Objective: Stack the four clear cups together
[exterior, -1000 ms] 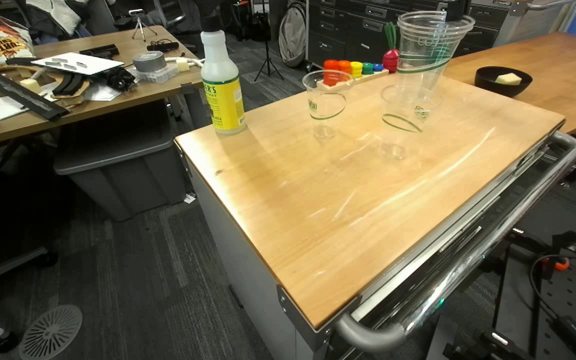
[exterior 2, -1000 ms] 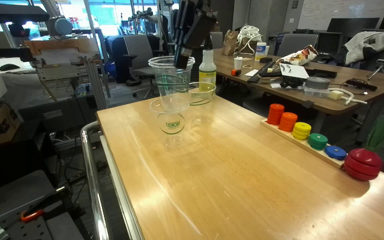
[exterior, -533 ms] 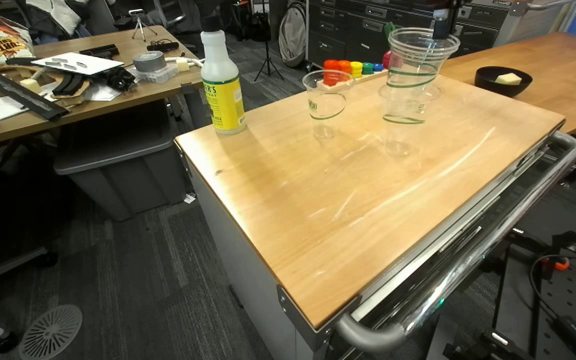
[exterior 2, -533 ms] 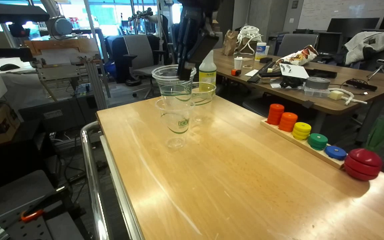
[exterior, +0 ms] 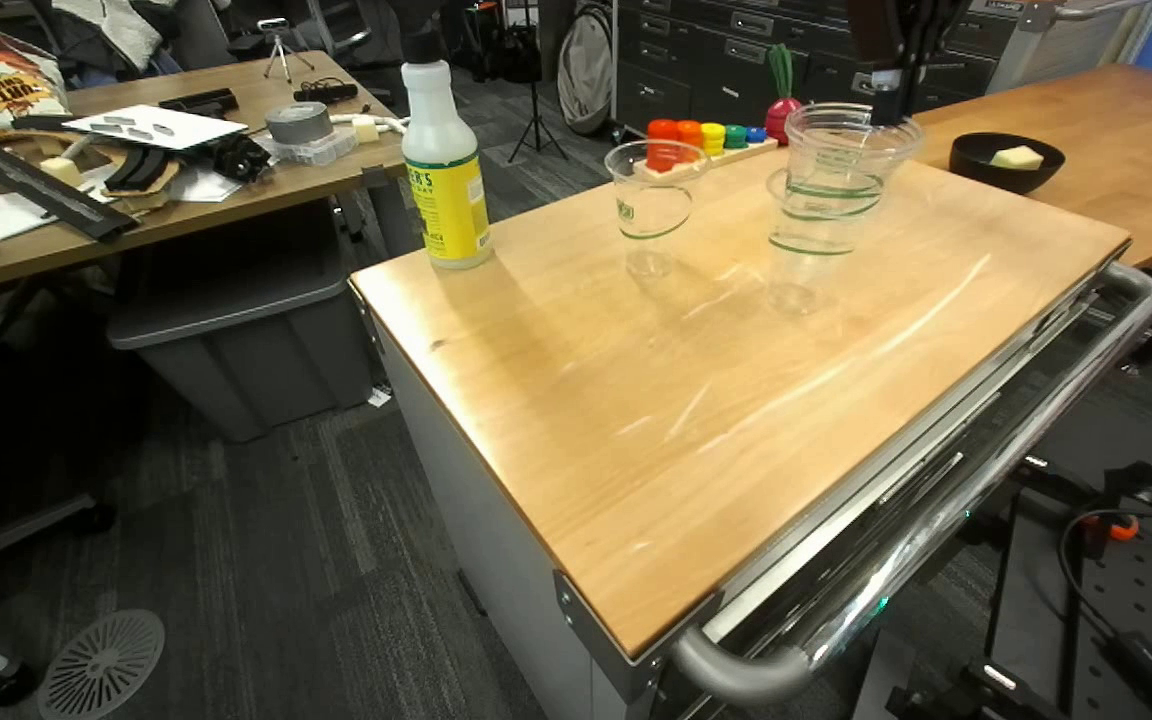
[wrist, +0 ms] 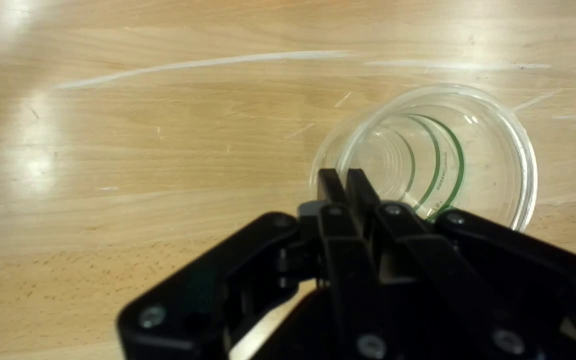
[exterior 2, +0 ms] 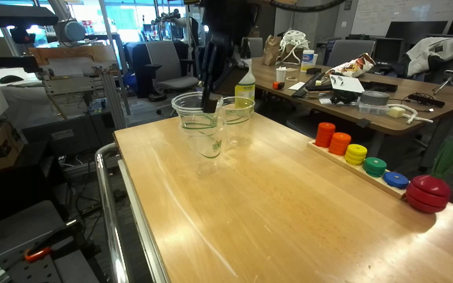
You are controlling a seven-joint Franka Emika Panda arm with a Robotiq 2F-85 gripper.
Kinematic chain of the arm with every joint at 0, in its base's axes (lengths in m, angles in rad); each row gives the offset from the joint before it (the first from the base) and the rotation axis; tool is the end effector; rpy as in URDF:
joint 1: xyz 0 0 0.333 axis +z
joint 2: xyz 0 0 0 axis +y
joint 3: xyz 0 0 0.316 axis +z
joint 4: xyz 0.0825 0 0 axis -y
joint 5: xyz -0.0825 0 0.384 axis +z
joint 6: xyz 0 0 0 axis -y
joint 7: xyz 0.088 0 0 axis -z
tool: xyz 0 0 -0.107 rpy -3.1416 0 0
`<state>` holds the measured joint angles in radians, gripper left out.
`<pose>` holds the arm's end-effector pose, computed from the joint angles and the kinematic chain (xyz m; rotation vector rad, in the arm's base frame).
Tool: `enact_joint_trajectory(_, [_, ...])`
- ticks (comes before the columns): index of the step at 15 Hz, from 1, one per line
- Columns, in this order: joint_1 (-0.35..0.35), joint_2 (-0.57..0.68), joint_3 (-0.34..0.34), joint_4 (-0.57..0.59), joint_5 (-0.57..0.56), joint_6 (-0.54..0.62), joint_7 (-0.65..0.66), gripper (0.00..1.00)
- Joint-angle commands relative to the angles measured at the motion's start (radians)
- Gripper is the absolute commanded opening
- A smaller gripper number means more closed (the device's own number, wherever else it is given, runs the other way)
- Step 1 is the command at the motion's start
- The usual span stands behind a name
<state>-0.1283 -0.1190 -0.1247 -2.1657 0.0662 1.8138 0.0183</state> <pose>0.4703 -0.1170 0.4293 -2.9871 0.4395 0.3389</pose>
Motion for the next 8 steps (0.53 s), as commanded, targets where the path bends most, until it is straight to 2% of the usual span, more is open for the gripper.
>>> enact_joint_trajectory(1, [0.008,-0.035,0.013,-0.051,-0.027,0.063,0.023,0.02])
enact_joint_trajectory(2, [0.01,-0.036,0.016,-0.059,-0.034,0.077,0.026,0.32])
enact_joint_trajectory(3, [0.01,-0.038,0.019,-0.066,-0.039,0.088,0.031,0.33])
enact_joint_trajectory(8, [0.009,-0.043,0.027,-0.083,-0.044,0.118,0.051,0.69])
